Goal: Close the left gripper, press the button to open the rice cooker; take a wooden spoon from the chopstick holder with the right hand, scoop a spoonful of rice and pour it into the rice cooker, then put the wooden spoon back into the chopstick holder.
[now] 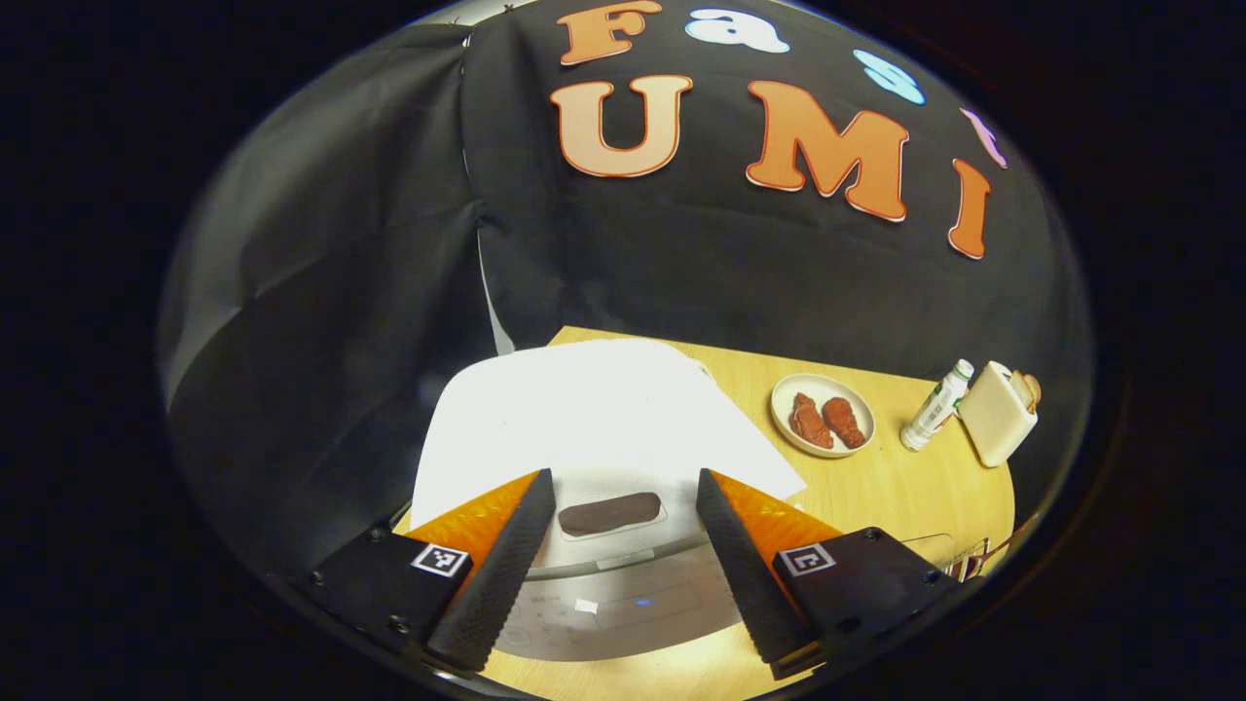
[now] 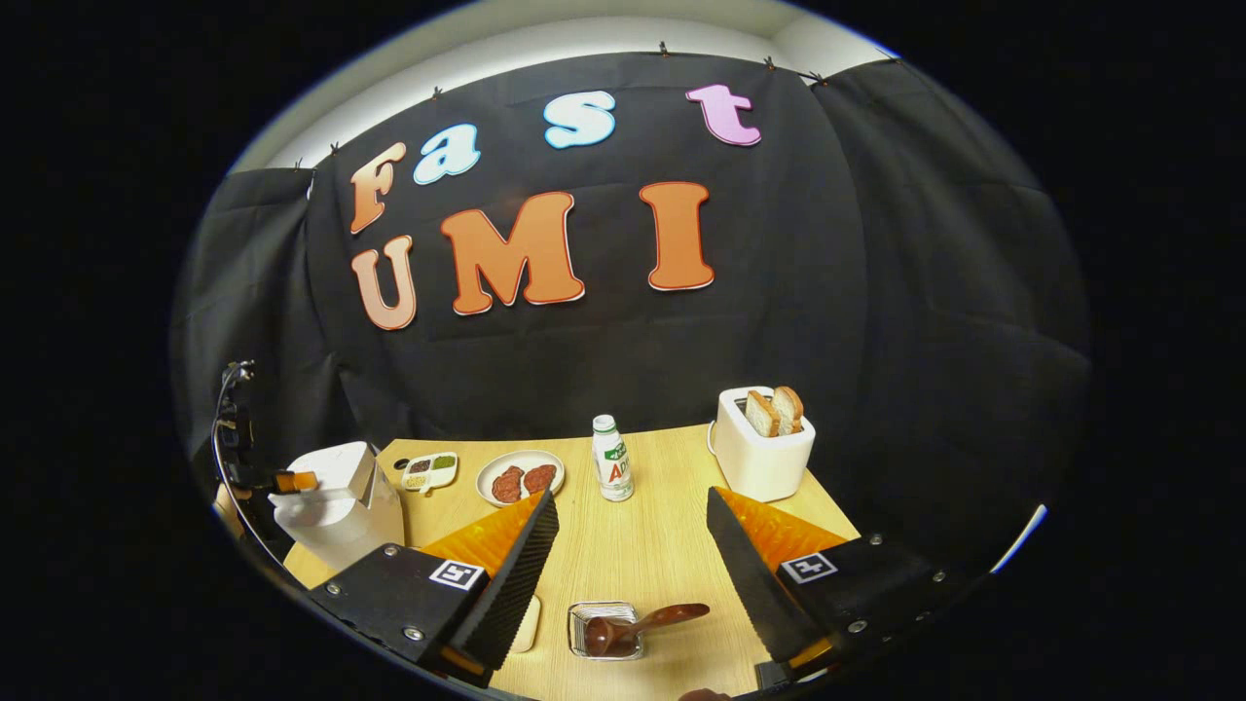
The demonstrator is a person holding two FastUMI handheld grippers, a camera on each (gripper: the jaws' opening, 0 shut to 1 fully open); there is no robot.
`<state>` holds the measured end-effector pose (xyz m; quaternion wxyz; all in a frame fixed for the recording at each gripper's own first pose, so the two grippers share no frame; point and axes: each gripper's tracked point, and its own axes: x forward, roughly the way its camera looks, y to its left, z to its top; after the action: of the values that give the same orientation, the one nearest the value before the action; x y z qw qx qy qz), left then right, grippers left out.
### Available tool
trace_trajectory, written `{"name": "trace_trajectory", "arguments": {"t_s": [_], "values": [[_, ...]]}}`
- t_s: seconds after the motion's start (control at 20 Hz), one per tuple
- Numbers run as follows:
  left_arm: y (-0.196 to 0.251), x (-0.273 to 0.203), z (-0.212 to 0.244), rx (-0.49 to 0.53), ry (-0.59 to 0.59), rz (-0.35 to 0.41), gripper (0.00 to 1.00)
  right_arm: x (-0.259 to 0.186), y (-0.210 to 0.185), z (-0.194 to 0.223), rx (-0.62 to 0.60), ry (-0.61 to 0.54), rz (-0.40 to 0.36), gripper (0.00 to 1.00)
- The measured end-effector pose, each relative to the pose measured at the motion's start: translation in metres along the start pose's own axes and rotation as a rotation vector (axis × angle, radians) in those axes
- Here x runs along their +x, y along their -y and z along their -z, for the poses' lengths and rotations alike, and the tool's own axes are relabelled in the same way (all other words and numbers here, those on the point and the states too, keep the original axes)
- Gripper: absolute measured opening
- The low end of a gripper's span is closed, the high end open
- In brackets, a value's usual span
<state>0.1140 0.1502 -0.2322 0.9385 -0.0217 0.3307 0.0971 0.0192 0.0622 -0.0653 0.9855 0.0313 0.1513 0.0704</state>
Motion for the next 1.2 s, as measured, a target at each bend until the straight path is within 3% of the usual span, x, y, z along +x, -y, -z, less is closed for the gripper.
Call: {"name": "trace_trajectory", "arguments": {"t_s": [0.5, 0.9, 1.2], "values": [[0.004, -0.005, 0.001, -0.006, -0.003, -0.006, 1.00, -0.006, 0.011, 0.008, 0.003, -0.001, -0.006, 0.95], [0.029, -0.139, -0.103, -0.005, 0.358, 0.078, 0.99, -0.025, 0.019, -0.023, -0.078, 0.070, 0.053, 0.95], [0.027, -0.216, -0.145, -0.061, 0.507, 0.134, 0.99, -0.042, 0.014, -0.044, -0.113, 0.138, 0.060, 0.95]]}}
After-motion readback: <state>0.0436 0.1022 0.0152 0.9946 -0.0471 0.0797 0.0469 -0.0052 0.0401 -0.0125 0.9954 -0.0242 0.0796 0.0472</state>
